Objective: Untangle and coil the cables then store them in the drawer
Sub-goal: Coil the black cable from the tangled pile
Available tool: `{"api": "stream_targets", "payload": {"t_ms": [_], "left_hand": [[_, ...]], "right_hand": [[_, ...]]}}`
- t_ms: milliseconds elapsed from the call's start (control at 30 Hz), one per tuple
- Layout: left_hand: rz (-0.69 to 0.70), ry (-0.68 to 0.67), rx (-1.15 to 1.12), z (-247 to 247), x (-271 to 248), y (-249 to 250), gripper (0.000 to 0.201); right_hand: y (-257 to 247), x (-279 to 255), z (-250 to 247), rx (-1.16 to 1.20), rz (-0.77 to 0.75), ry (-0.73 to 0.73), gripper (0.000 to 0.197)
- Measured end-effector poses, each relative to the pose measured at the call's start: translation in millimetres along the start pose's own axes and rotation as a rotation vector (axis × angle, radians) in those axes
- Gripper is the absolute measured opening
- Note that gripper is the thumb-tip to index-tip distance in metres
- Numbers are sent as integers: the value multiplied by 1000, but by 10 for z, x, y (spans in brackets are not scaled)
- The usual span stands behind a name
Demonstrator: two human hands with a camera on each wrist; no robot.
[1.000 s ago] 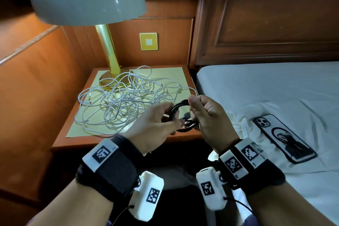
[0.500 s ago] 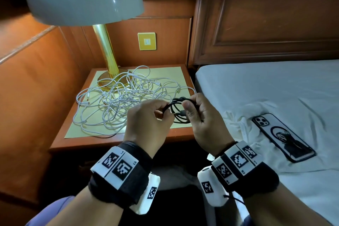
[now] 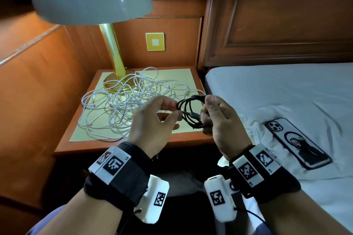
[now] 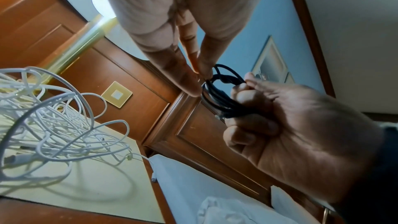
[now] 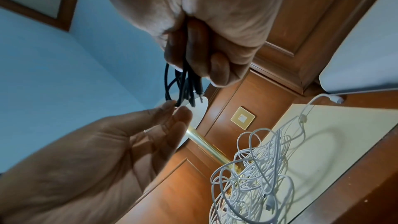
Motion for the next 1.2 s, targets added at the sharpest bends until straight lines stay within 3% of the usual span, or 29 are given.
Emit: {"api": "stream_targets", "payload": {"t_ms": [100,333,567,700,767,833,967,1033,1133,1200], "left_hand": [[6,13,19,9,-4,-13,18],[-14,195,2,-49,-43,-29,30],[-189,-64,-361,146,-20,-87,13],[-310,-267,-557,261,-34,-80,16],[-317,-303,-600,263,-35,-61,18],[-244,-250,-500,206,-15,-37,16],[50,-3,30,33,-7,56,23],[166,46,191,8,-11,121,25],[175,-60,199,91,-5,117,31],[41,-219,-46,178,-32,79,21]], "right_hand": [[2,2,18,-50,-18,-28,40],[35,-6,39,-159,-90,-5,34],[64,15,-84,-201,-85,73,37],[27,18,-56,-183,-80,40,39],[-2,0,-37,-140,-55,22,42],[-15,-21,-21,-83,-4,11,43],[-20,-50,1,13,71,8,45],[-12,-45,13,15,60,13,45],[-22,-22,-5,-77,-23,31,45],[-45,-7,-39,-166,-94,48,40]]}}
Point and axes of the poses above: each hand's wrist, its own x-axis towards the middle knuckle, its own z-axis out of the palm, y = z × x, the point moved 8 cm from there along x, towards the middle knuckle, and after that the axes turned 7 degrees about -z, right-handed, at the moved point
